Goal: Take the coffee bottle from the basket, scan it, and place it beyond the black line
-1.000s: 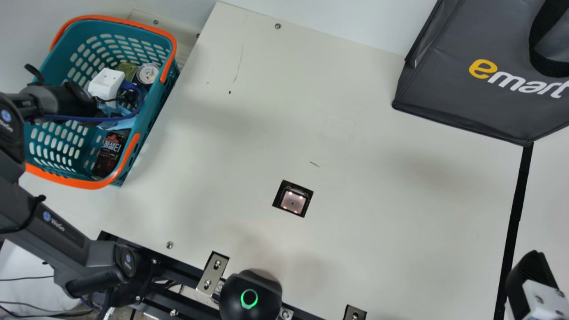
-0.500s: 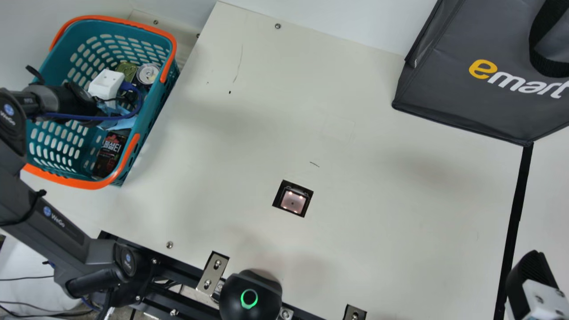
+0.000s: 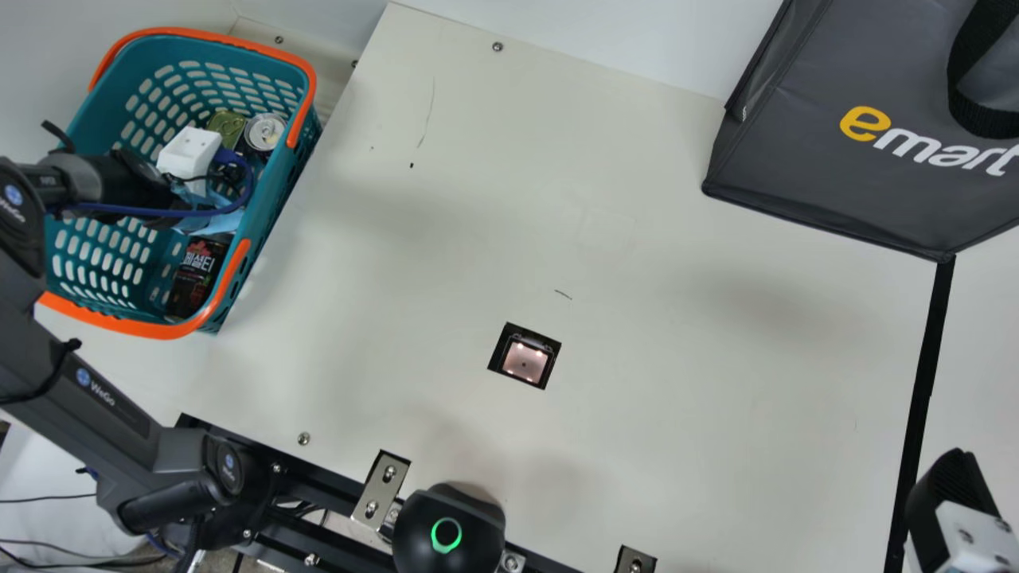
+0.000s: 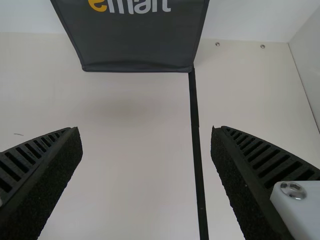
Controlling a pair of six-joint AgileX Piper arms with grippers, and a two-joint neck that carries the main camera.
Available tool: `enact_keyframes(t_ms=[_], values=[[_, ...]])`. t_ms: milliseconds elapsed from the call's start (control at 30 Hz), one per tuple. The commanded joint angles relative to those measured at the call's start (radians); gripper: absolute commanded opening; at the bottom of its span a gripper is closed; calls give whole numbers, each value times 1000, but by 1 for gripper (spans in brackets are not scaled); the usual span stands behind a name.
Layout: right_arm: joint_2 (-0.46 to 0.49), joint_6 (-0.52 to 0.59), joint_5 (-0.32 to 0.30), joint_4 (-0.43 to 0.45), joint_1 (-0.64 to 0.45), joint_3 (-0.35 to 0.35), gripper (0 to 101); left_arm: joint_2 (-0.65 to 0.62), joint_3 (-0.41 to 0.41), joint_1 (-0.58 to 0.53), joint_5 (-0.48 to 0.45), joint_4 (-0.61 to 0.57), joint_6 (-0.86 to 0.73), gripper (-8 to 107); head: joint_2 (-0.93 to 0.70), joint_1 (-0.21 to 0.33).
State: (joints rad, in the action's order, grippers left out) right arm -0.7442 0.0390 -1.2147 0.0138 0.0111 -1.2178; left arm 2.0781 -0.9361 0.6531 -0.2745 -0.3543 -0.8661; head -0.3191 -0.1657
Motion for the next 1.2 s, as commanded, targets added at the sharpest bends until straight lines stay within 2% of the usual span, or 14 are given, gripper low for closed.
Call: enact_keyframes(t_ms=[0, 467, 1167], values=[[0, 0, 0, 0, 0, 0, 91, -3, 4, 3, -6, 3, -1, 10, -2, 27], [0, 0, 1, 0, 0, 0, 91, -80, -7, 18, -69, -23, -21, 10, -2, 27], [0, 0, 0, 0, 0, 0, 91, -222, -35, 41, -146, -160, -142, 10, -2, 27]])
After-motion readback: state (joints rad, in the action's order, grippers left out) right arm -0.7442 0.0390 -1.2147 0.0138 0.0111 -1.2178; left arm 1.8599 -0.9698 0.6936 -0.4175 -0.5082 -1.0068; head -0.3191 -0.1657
